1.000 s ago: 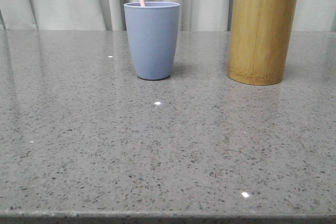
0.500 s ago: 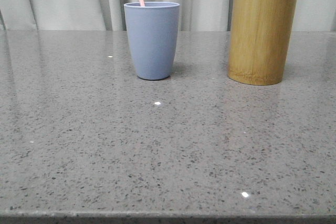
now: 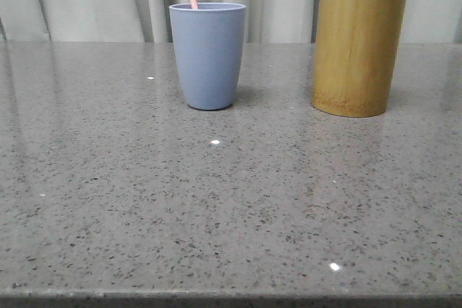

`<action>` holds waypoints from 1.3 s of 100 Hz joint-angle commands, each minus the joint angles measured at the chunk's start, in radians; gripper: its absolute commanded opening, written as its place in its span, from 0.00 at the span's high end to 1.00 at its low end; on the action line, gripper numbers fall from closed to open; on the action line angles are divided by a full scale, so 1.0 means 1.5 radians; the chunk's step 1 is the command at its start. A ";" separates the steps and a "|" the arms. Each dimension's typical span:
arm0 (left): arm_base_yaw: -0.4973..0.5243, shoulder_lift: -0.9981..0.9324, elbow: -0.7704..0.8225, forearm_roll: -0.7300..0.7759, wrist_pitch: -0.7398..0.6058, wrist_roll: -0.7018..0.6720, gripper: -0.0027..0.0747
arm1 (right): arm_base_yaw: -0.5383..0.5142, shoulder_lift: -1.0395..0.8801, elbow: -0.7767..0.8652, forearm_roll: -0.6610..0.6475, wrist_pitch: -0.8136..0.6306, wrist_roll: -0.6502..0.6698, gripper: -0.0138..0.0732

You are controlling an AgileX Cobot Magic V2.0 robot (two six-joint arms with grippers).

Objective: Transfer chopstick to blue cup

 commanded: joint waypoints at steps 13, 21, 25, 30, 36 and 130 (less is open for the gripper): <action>0.001 -0.022 0.005 0.000 -0.051 -0.006 0.99 | -0.046 0.002 0.058 -0.055 -0.169 -0.005 0.92; 0.001 -0.022 0.005 0.000 -0.051 -0.006 0.99 | -0.070 -0.009 0.095 -0.056 -0.212 -0.005 0.92; 0.001 -0.022 0.005 0.000 -0.051 -0.006 0.99 | -0.081 -0.016 0.117 -0.057 -0.226 -0.005 0.92; 0.001 -0.022 0.005 0.000 -0.051 -0.006 0.99 | -0.098 -0.030 0.139 -0.057 -0.235 -0.005 0.92; 0.001 -0.022 0.005 0.000 -0.051 -0.006 0.99 | -0.115 -0.050 0.167 -0.057 -0.240 -0.005 0.92; 0.001 -0.022 0.005 0.000 -0.051 -0.006 0.99 | -0.172 -0.233 0.275 -0.069 -0.144 -0.005 0.92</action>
